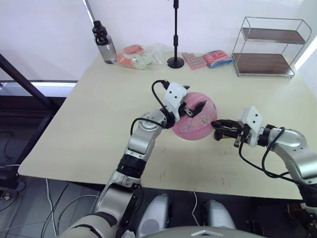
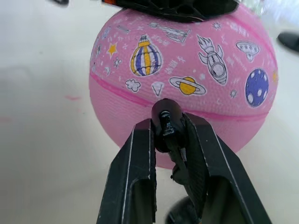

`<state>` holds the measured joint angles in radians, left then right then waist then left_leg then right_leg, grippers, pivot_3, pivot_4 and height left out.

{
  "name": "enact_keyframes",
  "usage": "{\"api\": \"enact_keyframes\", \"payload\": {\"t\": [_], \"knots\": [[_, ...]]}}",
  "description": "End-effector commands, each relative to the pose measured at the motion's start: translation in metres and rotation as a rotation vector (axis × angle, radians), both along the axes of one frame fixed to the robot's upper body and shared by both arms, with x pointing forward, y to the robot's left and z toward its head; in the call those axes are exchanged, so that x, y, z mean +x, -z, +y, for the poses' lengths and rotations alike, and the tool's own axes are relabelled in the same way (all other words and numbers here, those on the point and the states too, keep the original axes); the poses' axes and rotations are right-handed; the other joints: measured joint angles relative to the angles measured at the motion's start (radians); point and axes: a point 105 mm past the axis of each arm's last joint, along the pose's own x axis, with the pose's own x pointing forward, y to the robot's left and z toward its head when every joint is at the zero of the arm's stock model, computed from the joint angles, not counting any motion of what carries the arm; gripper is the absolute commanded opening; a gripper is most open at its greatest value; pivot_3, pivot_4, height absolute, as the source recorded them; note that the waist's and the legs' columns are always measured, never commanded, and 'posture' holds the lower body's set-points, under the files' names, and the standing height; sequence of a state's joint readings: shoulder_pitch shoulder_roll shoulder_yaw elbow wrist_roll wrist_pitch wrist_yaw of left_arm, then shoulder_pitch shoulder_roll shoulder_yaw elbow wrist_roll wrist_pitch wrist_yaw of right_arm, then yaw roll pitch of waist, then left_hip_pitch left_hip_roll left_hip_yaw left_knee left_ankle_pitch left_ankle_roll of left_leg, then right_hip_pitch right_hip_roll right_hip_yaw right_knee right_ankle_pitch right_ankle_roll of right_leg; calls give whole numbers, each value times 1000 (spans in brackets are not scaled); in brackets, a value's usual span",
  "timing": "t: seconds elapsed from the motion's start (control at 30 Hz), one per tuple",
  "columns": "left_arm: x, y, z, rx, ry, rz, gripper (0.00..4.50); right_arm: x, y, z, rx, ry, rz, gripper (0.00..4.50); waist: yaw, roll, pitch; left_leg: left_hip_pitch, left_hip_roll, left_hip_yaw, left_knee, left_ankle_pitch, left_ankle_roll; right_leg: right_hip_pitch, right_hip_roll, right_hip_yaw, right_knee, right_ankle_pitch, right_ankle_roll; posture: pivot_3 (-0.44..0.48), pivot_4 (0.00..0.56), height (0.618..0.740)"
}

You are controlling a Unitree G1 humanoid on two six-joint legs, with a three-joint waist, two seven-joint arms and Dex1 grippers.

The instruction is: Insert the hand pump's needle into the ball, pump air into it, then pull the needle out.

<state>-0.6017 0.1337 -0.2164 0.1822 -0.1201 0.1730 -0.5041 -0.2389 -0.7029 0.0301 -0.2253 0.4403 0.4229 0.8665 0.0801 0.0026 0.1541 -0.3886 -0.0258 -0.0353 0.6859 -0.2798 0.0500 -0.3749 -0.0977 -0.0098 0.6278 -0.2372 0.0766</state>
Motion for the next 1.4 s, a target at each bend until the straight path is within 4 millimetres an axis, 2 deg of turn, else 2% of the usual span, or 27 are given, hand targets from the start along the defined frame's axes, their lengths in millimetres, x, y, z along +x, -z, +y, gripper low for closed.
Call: {"api": "enact_keyframes", "payload": {"t": [0.03, 0.2, 0.37, 0.43, 0.5, 0.6, 0.7, 0.87, 0.97, 1.1, 1.13, 1.2, 1.3, 1.4], "knots": [[8, 93, 31, 172, -145, 276, 4500, -12, -26, -2, 37, -52, -47, 328, 3, 0, -1, 0, 0, 0, 0, 0, 0, 0, 0, 0, 0, 0, 0, 0, 150, 740], [8, 102, 33, 191, -153, 285, 4500, -14, -29, -23, -26, -27, -68, 328, 18, 1, -2, -4, -6, -3, 0, 2, 4, -1, -5, -3, -2, 0, 0, 0, 150, 740], [10, 106, 35, 204, -164, 295, 4500, -22, -31, -24, -67, -62, -119, 328, 19, 0, -3, -6, -10, -5, 0, 3, 7, 0, -8, -4, -3, 0, 2, 0, 150, 740], [10, 107, 35, 207, -164, 296, 4500, -23, -30, -27, -83, -59, -135, 328, 5, -3, -11, -6, -10, -4, 0, 3, 7, 0, -7, -3, -3, 4, 12, 0, 150, 740], [10, 108, 35, 211, -164, 298, 4500, -26, -29, -33, -104, -55, -153, 328, -9, -6, -16, -3, -8, -4, 0, 3, 6, 1, -6, -3, -3, 4, 11, 0, 150, 740], [10, 108, 34, 209, -159, 299, 4500, -29, -24, -41, -142, -55, -174, 328, -26, -5, -16, 11, -6, -4, -2, 0, 1, 14, -6, -3, -3, -1, 14, 0, 150, 740], [8, 104, 29, 188, -132, 294, 4500, -23, -27, -42, -153, -29, -248, 328, -47, -4, -16, 11, -3, -5, -3, 0, 0, 15, -10, -3, -3, -2, 14, 0, 150, 740], [9, 92, 26, 166, -99, 260, 4500, -19, -2, -44, -277, -30, -330, 328, -53, -4, -16, 9, -3, -7, -3, 0, 0, 14, -12, -2, -3, -1, 14, 0, 150, 740], [11, 71, 25, 122, -65, 211, 4500, -21, 16, -44, -330, -27, -363, 328, -49, -3, -17, 9, -4, -9, -3, 3, -4, 14, -10, -5, -2, 0, 15, 0, 150, 740], [10, 47, 22, 96, -16, 153, 4500, -19, 28, -43, -373, -12, -404, 328, -43, -2, -16, 7, -5, -9, -3, 5, -4, 11, -5, -5, -2, 2, 13, 0, 150, 740], [9, 35, 20, 84, 8, 122, 4500, -18, 30, -40, -364, -7, -409, 328, -42, -1, -16, 6, -6, -9, -3, 6, -3, 10, -5, -4, -3, 2, 13, 0, 150, 740], [5, 13, 15, 66, 65, 62, 4500, -18, 34, -36, -343, 0, -410, 328, -42, -7, -11, 5, -6, -9, -4, 7, -2, 9, -4, -4, -4, 2, 13, 0, 150, 740], [1, -6, 13, 52, 109, 20, 4500, -18, 38, -36, -347, -9, -413, 328, -42, -6, -10, -6, -7, -10, -5, 8, 0, -3, -3, -3, -4, 5, 9, 0, 150, 740], [-6, -28, 13, 40, 157, -29, 4500, -17, 38, -37, -335, 0, -423, 328, -42, -6, -2, -9, -7, -11, -5, 8, 0, -5, -2, -2, -4, 7, 11, 0, 150, 740]]}}
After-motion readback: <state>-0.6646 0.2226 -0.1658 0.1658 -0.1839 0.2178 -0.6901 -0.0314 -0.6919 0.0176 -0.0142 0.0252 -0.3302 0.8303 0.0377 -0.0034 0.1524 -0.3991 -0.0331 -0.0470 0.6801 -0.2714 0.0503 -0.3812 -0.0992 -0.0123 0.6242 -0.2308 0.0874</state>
